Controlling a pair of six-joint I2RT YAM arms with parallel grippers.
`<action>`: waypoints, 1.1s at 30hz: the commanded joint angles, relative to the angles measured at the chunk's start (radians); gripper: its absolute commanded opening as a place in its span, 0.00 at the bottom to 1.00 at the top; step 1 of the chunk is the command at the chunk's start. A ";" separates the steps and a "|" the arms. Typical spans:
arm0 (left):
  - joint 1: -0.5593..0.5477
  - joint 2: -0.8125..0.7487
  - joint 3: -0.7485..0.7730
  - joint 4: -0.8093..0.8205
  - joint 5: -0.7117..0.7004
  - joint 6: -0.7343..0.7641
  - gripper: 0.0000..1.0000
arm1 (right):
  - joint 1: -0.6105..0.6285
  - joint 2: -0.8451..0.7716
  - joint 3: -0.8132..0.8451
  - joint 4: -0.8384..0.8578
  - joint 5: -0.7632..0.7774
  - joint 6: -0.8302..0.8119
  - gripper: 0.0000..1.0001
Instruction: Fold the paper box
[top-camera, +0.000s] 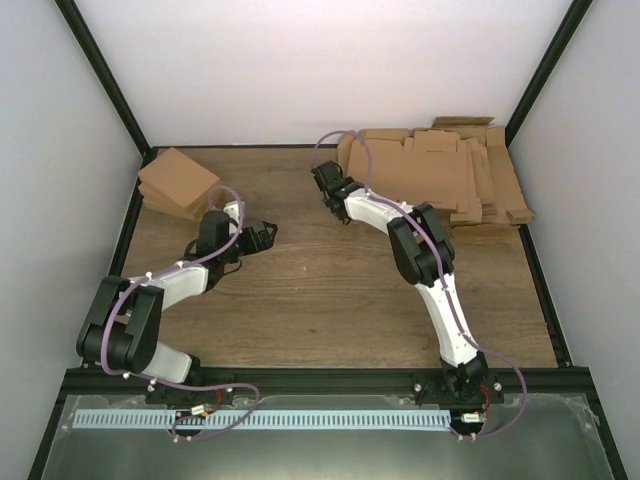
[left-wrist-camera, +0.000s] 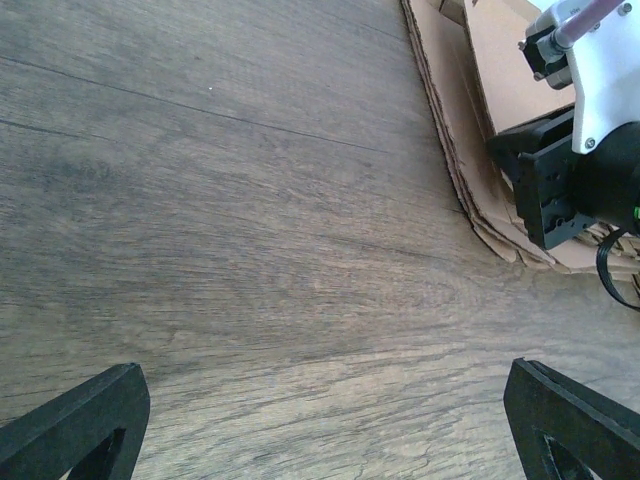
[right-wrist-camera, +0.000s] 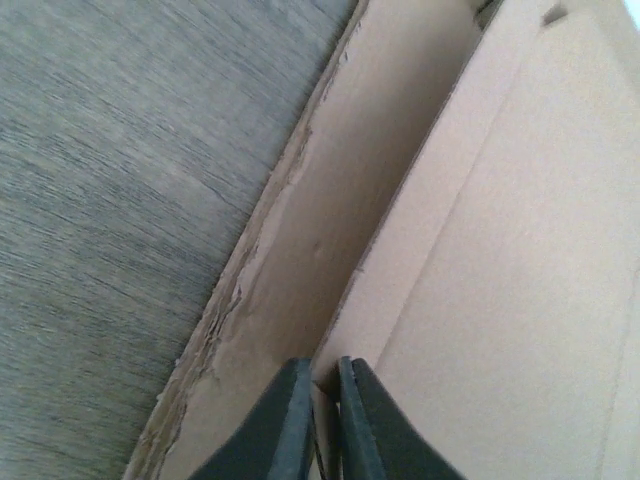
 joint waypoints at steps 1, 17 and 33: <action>-0.005 -0.020 0.022 0.001 -0.007 0.020 1.00 | 0.006 -0.071 -0.033 0.073 0.023 -0.006 0.04; -0.005 -0.038 0.023 -0.005 0.004 0.014 1.00 | 0.030 -0.417 -0.173 0.054 -0.010 0.128 0.01; -0.005 -0.074 0.017 -0.041 -0.047 0.020 1.00 | 0.444 -0.672 -0.390 -0.269 -0.346 0.518 0.12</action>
